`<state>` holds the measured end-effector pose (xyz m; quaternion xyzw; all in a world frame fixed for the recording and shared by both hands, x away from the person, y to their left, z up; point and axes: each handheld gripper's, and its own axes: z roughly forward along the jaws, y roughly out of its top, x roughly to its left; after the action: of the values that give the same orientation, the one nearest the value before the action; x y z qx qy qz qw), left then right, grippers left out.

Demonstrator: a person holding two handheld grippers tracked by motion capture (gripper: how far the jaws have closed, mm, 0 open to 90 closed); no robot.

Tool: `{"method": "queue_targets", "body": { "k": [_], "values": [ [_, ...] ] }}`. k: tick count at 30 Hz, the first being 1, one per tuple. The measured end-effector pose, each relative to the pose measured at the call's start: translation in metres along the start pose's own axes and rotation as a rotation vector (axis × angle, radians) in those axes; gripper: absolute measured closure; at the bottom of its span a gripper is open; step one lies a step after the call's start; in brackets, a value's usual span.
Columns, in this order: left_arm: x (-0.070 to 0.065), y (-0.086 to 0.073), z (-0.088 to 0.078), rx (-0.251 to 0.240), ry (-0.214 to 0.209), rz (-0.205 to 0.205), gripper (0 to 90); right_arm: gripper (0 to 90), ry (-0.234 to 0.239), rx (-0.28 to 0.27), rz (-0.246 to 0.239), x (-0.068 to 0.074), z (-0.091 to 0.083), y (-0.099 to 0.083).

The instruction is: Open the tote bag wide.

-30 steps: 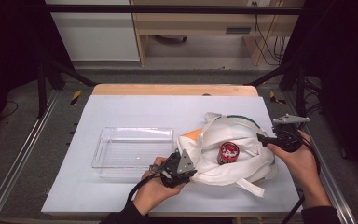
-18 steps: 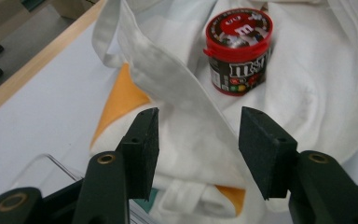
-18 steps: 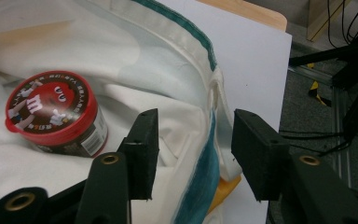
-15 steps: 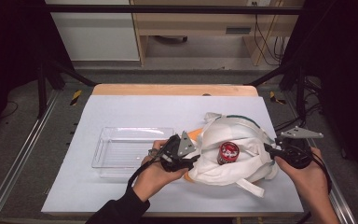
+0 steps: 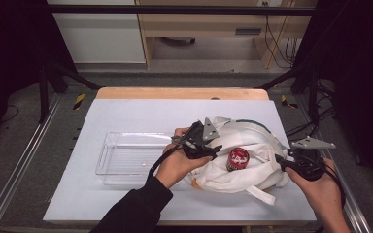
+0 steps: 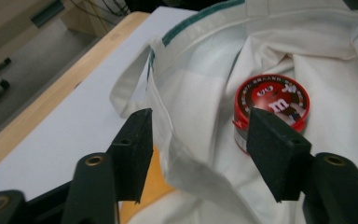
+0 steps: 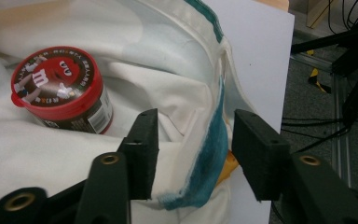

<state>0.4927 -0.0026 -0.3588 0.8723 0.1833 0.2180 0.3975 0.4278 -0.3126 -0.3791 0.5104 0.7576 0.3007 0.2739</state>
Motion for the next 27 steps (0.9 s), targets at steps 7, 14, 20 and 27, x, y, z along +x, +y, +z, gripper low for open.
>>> {"method": "queue_targets", "body": {
  "k": [7, 14, 20, 27],
  "values": [
    [0.005, 0.002, 0.012, 0.019, 0.023, 0.001, 48.8, 62.9, -0.002, 0.013, 0.003, -0.002, 0.000, -0.016],
    [0.015, -0.006, 0.024, 0.069, 0.032, -0.015, 63.9, 70.2, -0.003, 0.032, -0.016, -0.001, -0.003, -0.023],
    [0.023, -0.008, 0.023, 0.075, 0.043, -0.035, 79.6, 77.0, -0.007, 0.046, -0.030, -0.002, -0.001, -0.028],
    [0.026, -0.017, 0.026, 0.097, 0.036, -0.048, 82.4, 84.5, -0.002, 0.073, -0.032, -0.004, 0.004, -0.034]
  ]
}}
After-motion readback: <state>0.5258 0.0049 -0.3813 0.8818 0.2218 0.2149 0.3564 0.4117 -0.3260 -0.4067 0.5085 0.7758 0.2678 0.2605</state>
